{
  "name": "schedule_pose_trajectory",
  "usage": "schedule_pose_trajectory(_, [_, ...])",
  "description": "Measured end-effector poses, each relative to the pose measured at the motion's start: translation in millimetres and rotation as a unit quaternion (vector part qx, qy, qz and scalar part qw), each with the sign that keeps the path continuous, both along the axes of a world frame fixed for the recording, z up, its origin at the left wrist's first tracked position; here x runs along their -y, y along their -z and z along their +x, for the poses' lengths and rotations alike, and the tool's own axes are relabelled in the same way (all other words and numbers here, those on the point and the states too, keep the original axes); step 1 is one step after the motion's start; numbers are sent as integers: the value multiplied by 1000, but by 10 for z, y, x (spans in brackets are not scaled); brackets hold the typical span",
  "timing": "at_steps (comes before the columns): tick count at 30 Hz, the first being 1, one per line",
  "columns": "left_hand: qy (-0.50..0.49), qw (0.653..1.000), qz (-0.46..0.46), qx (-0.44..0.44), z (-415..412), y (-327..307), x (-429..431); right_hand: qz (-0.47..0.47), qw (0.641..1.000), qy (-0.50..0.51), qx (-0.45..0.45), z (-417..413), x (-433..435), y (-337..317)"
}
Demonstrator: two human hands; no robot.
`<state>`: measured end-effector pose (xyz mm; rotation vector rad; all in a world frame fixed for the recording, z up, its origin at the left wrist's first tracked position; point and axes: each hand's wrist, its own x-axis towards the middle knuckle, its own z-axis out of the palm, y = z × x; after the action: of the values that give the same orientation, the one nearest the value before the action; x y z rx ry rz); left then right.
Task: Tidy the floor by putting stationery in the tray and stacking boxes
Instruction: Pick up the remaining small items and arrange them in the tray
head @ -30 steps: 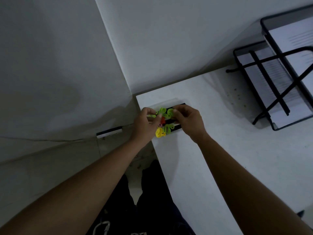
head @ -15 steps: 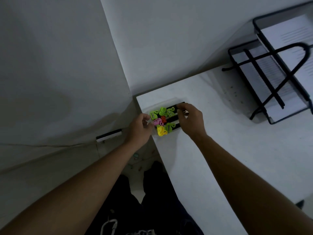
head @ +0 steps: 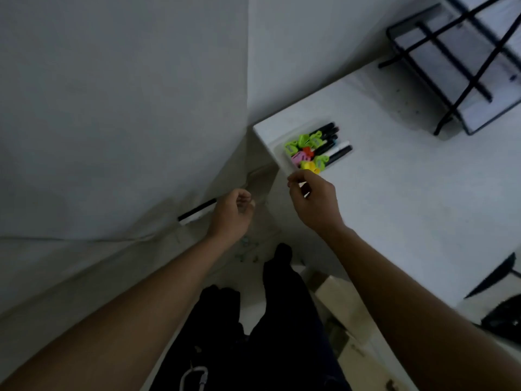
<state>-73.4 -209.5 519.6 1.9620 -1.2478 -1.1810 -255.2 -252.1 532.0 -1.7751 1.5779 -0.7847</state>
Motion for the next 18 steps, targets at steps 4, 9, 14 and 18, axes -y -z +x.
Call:
schedule_pose_trajectory(4, [39, 999, 27, -12, 386, 260, -398, 42, 999, 9, -27, 233, -423, 308])
schedule_pose_trajectory(9, [42, 997, 66, -3, 767, 690, -768, 127, 991, 27, -28, 411, -830, 869])
schedule_pose_trajectory(14, [31, 994, 101, -13, 884, 1374, -969, 208, 977, 43, -22, 432, -1069, 1656])
schedule_pose_trajectory(18, [15, 993, 112, -20, 799, 2103, -1065, 213, 975, 52, -33, 415, -1197, 2392])
